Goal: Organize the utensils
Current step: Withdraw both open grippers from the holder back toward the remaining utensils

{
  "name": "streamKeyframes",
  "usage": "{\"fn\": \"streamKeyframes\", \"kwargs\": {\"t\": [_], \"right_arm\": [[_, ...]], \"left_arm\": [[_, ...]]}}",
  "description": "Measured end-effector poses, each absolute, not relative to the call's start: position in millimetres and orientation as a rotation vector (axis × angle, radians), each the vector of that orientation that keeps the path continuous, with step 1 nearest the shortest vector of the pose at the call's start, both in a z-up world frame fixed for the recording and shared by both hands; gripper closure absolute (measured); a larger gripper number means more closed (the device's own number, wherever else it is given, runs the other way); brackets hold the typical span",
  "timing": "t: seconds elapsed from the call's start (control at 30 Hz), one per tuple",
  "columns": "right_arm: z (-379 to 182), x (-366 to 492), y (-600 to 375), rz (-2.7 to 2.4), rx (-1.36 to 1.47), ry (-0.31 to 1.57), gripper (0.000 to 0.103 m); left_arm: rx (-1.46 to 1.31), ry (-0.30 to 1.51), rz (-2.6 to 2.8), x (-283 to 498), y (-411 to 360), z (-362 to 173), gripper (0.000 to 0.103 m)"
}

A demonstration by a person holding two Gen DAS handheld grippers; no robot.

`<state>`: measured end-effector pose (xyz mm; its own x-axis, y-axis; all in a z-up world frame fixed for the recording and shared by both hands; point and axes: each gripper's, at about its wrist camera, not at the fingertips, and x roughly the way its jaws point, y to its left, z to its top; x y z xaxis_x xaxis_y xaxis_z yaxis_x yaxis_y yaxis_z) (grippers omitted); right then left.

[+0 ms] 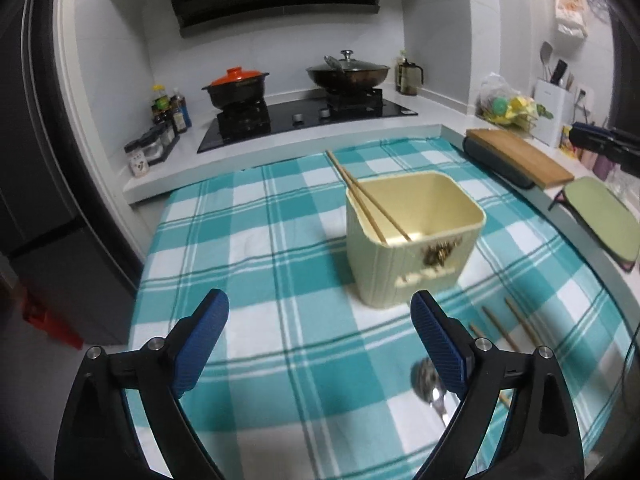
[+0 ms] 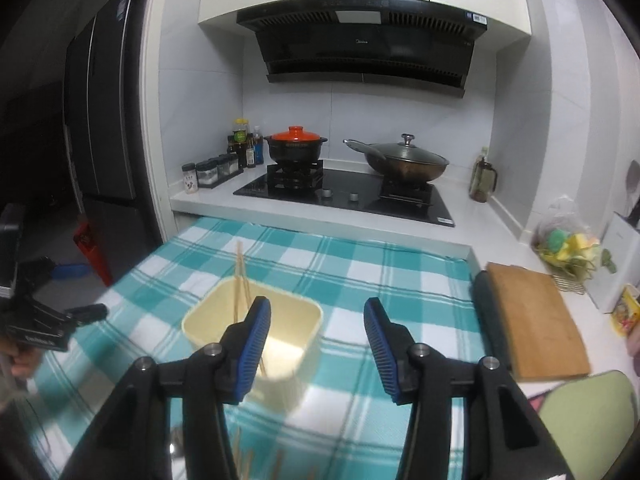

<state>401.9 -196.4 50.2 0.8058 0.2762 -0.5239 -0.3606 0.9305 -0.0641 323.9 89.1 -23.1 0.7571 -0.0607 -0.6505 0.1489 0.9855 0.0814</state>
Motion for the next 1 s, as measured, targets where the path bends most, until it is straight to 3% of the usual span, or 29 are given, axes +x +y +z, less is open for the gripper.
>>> {"fn": "streamKeyframes", "kwargs": {"t": [0.33,0.5,0.7,1.0], "right_arm": [[2.0,283.1,-251.2,0.248,-0.052,0.588,0.052],[-51.4,217.4,-256.1,0.159,-0.022,0.598,0.052],[-105.2,163.8,-238.1,0.113,-0.088,0.624,0.052],[-131.3,145.5,-223.3,0.130,-0.116,0.649,0.052]], "left_arm": [[0.063,0.819,-0.197,214.5,61.4,-86.7,0.010],[-0.064,0.817,-0.199,176.6,53.2,-111.4,0.001],[-0.078,0.791,-0.119,157.5,49.3,-125.1,0.001],[-0.130,0.852,-0.087,153.0,47.2,-149.5,0.001]]}}
